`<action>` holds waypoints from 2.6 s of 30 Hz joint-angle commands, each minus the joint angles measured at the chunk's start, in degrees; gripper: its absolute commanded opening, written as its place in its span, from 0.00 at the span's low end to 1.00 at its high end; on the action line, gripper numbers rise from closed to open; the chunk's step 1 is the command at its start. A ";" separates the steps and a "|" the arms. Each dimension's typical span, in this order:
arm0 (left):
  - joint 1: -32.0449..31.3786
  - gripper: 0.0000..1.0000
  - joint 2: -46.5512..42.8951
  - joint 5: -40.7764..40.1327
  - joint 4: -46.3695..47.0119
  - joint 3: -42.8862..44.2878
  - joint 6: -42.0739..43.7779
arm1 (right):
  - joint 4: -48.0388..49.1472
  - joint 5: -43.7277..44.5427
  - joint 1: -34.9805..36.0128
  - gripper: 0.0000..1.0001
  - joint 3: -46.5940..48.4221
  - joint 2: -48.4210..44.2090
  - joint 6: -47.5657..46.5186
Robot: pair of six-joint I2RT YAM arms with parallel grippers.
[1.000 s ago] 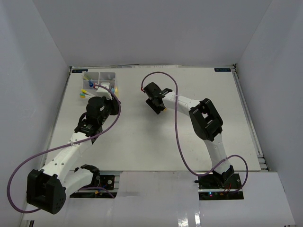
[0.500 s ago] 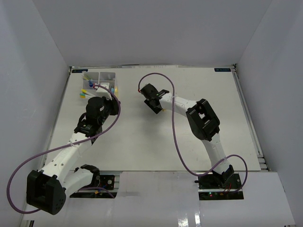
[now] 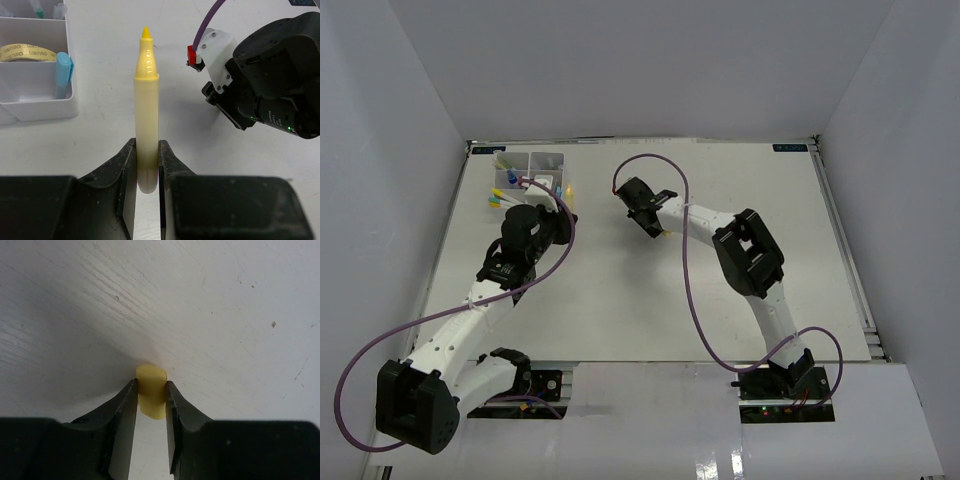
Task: Sort the stationery into containers
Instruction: Pick up the pen cap from the center of the board, then close the pen cap on the pen.
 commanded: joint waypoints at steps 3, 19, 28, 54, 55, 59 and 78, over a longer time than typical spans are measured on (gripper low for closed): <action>0.32 0.00 -1.46 6.32 3.23 0.03 0.53 | 0.53 -0.63 0.15 0.20 -2.69 -4.90 2.18; 0.32 0.00 -3.48 24.78 11.23 -3.05 2.91 | 11.60 -11.52 -0.28 0.08 -18.86 -29.69 8.86; 0.32 0.00 -5.51 38.22 22.91 -6.82 -1.64 | 22.06 -17.49 -0.28 0.08 -21.76 -44.10 11.84; 0.24 0.00 -2.61 51.86 36.81 -10.34 -8.08 | 55.20 -41.49 -0.28 0.08 -30.82 -51.41 29.07; 0.24 0.00 -2.61 51.42 36.72 -10.34 -8.25 | 55.64 -41.93 -0.28 0.08 -30.99 -51.50 29.60; 0.24 0.00 -2.69 49.23 36.11 -10.43 -8.34 | 57.57 -42.82 -0.20 0.08 -32.13 -51.67 31.36; -8.81 0.00 -3.48 28.84 29.69 -7.00 -7.82 | 59.33 -41.85 -0.11 0.08 -33.98 -52.73 33.56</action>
